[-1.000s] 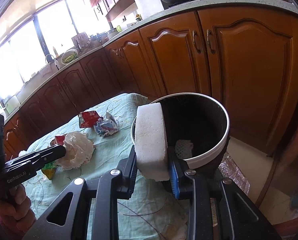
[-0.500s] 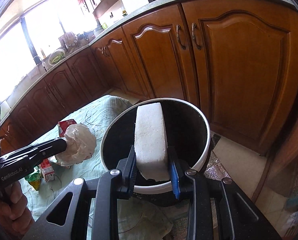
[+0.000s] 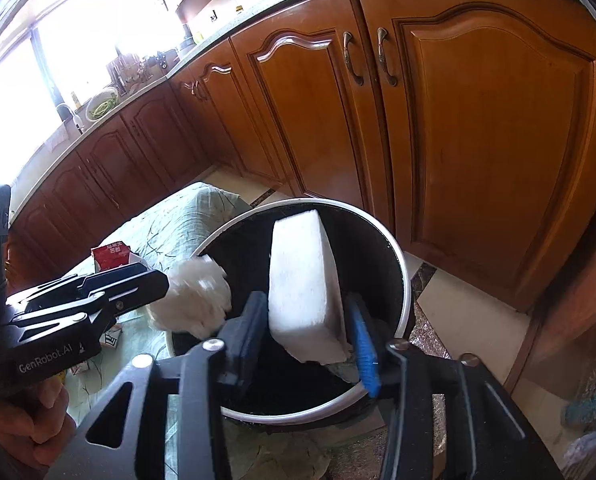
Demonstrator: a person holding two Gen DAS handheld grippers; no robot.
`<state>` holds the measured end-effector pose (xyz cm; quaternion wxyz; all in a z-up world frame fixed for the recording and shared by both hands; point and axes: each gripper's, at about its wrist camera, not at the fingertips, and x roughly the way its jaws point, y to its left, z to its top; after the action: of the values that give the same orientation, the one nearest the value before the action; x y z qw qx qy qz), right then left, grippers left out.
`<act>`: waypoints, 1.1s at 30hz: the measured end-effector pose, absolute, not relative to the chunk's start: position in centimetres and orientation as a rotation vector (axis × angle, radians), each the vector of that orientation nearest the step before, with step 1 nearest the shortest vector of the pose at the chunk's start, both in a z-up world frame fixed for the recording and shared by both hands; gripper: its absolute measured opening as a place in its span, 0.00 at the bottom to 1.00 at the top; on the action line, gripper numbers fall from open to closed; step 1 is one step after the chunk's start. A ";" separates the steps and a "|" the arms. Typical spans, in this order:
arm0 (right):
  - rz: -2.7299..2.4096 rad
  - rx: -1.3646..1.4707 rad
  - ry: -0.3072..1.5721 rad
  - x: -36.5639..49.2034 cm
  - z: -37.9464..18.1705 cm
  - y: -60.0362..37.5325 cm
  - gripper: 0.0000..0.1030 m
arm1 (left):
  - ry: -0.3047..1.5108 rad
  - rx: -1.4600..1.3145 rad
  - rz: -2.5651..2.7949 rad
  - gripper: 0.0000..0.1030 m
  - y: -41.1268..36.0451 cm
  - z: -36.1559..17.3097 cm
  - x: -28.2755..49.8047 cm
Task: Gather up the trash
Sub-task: 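Carry tissue and foam block over the black bin and open both tools, then move both open tools back over the table toward the can and carton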
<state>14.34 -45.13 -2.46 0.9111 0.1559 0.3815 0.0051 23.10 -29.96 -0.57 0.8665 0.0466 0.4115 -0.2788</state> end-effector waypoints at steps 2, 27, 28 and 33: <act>0.007 0.333 0.771 14.1 -2.3 -45.3 0.65 | 0.864 0.091 -0.584 0.53 -30.0 -0.7 23.1; 0.174 0.361 0.717 8.2 -1.1 -36.4 0.98 | 0.748 -0.042 -0.386 0.63 -13.8 0.0 12.2; 0.185 0.356 0.726 8.2 -1.2 -35.7 0.98 | 0.745 -0.047 -0.370 0.64 -13.1 0.1 12.0; 0.253 0.361 0.744 7.7 -1.9 -33.1 0.98 | 0.739 -0.093 -0.296 0.65 -8.5 -0.2 10.5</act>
<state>7.74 -33.14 -1.89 0.9079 0.1749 0.3606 0.1226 10.54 -8.54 -0.19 0.9209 -0.0451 0.3595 -0.1439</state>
